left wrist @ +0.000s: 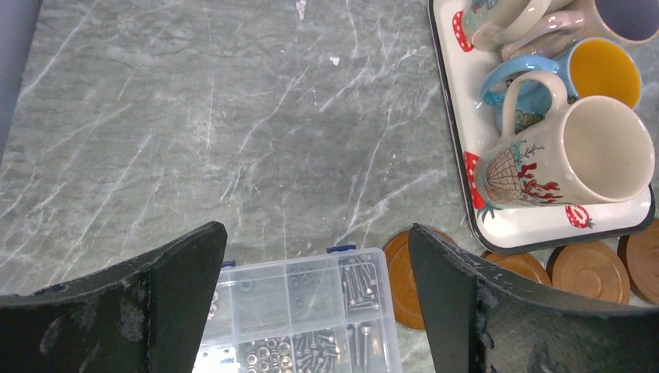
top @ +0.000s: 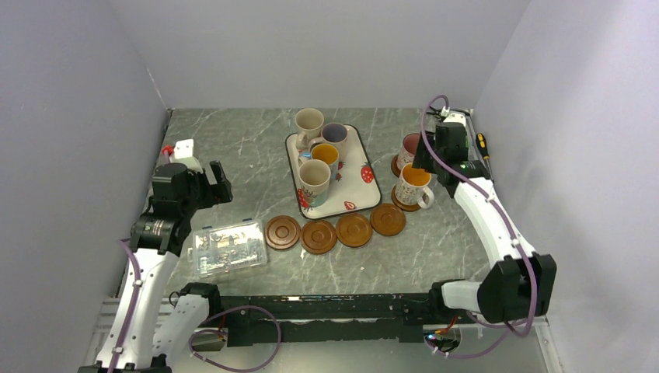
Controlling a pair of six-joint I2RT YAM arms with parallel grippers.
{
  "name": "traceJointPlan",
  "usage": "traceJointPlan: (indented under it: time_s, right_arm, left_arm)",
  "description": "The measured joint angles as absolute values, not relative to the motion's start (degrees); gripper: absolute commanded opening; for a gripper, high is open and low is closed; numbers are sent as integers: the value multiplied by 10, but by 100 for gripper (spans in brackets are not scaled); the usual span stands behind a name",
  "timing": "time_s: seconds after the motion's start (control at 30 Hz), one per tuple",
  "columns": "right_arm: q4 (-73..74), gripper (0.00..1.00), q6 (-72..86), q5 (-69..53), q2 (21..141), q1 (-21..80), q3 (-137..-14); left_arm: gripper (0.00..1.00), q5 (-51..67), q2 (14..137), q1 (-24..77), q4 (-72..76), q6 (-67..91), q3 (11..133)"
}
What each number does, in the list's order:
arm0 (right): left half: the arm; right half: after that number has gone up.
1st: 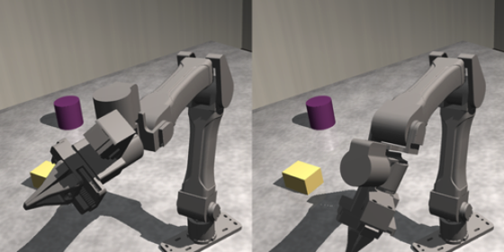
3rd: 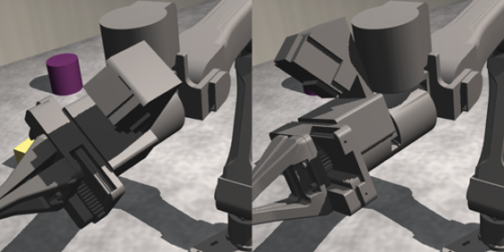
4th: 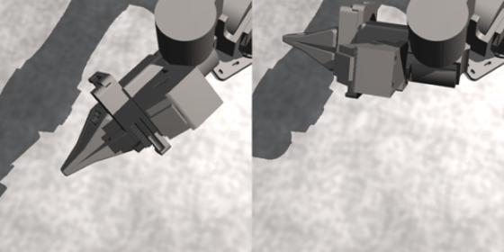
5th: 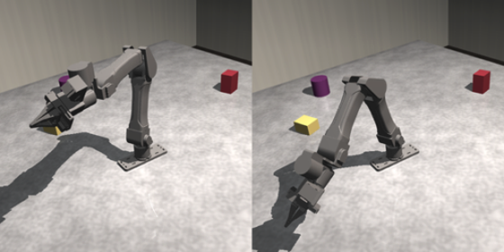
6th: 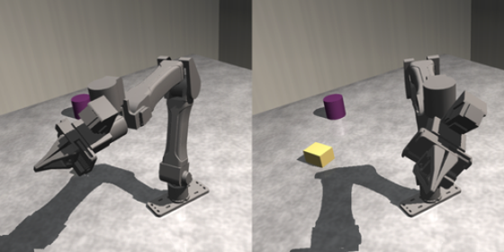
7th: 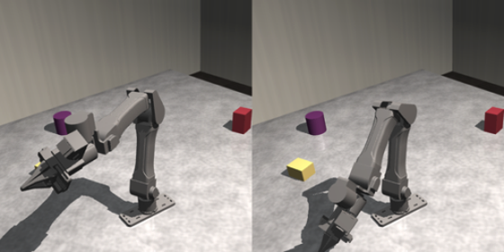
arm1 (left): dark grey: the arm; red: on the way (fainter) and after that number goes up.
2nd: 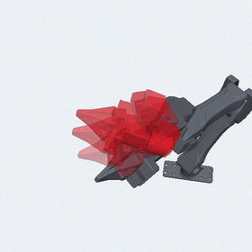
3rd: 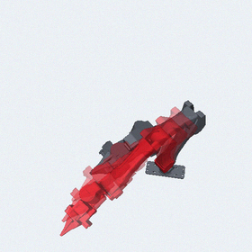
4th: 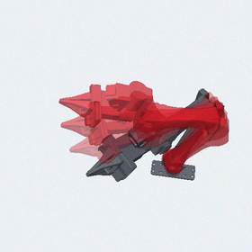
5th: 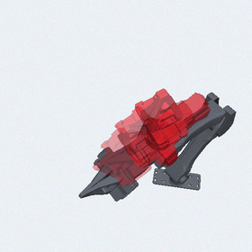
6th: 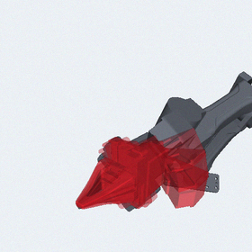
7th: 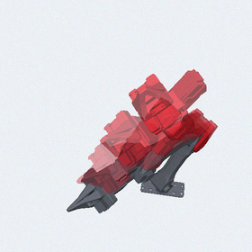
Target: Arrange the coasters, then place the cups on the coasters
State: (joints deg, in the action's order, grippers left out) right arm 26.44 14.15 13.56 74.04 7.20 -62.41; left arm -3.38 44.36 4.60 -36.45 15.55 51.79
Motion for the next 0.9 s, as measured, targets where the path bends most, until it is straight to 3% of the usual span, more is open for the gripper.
traceJointPlan:
  time_s: [0.2, 0.33, 0.6, 0.9]
  right_arm:
    - [264, 66, 143, 74, 686, 89, -625]
    - [265, 67, 162, 66, 697, 163, -639]
    - [270, 68, 191, 89, 843, 336, -729]
    - [332, 66, 194, 182, 994, 408, -878]
  left_arm:
    - [94, -44, 438, 46, -358, 152, 517]
    - [94, -46, 445, 46, -358, 152, 517]
    - [94, -44, 447, 46, -358, 152, 517]
    - [94, -41, 443, 46, -359, 153, 517]
